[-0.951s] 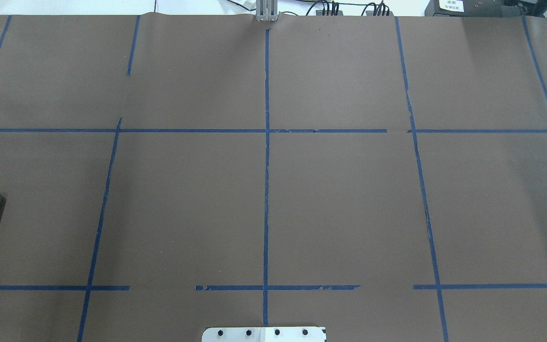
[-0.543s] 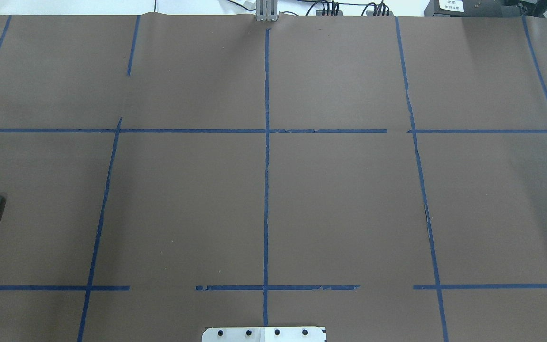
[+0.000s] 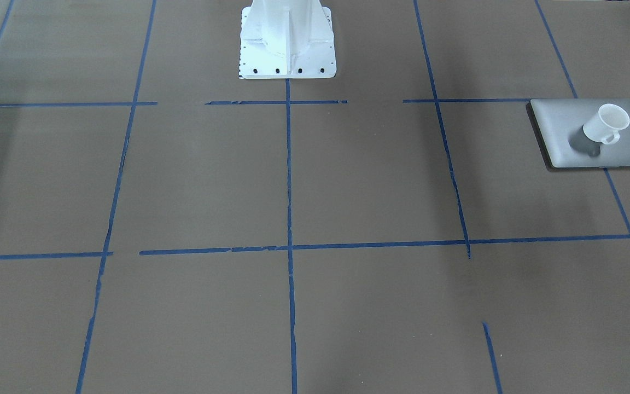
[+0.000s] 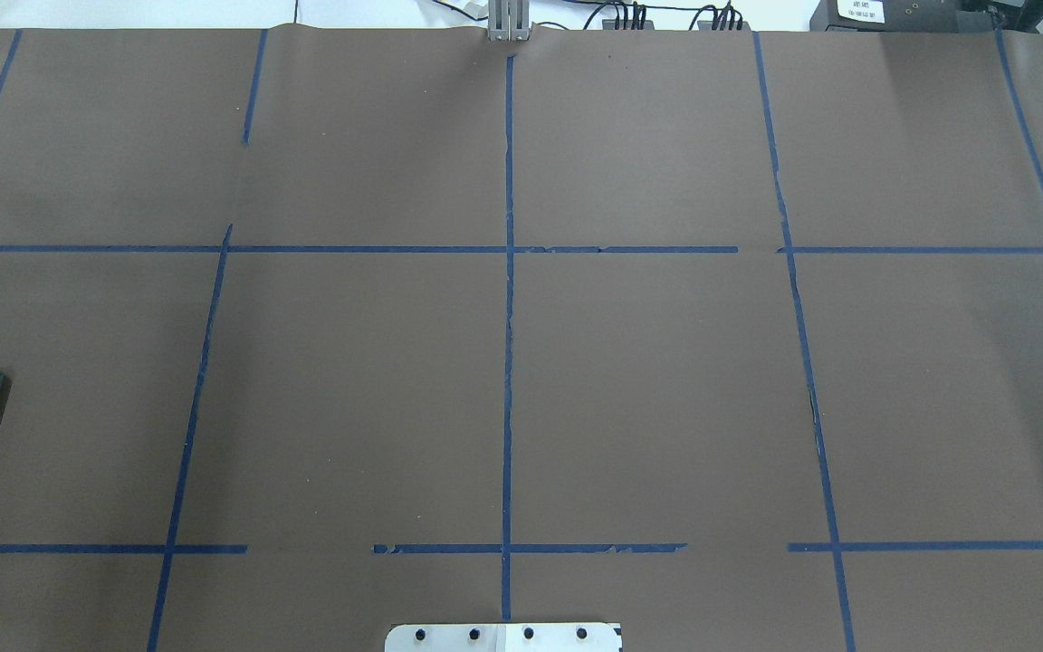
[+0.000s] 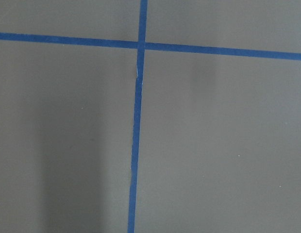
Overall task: Place cup on laptop
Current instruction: 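Raise the left gripper away from the mug on the laptop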
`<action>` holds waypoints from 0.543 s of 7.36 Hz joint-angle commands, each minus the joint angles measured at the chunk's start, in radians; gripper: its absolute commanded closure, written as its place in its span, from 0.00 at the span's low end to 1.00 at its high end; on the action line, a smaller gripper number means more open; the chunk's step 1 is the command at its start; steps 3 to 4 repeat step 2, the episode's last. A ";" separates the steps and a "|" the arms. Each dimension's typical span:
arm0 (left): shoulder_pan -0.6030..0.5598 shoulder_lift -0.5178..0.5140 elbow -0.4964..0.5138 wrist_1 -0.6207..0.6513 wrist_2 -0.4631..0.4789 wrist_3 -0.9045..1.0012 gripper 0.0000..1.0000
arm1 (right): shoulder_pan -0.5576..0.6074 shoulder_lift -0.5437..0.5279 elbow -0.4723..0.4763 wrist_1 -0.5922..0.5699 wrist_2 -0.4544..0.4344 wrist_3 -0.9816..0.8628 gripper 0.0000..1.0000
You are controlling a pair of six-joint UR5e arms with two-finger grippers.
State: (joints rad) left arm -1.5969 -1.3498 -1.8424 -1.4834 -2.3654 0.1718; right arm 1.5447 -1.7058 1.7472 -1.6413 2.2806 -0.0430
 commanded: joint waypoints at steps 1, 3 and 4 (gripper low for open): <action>0.000 0.000 0.000 0.002 0.000 0.000 0.00 | 0.000 0.000 0.000 0.000 0.000 0.000 0.00; 0.000 0.000 0.000 0.002 0.000 0.000 0.00 | 0.000 0.000 0.000 0.000 0.000 0.000 0.00; 0.000 0.000 0.000 0.002 0.000 0.000 0.00 | 0.000 0.000 0.000 0.000 0.000 0.000 0.00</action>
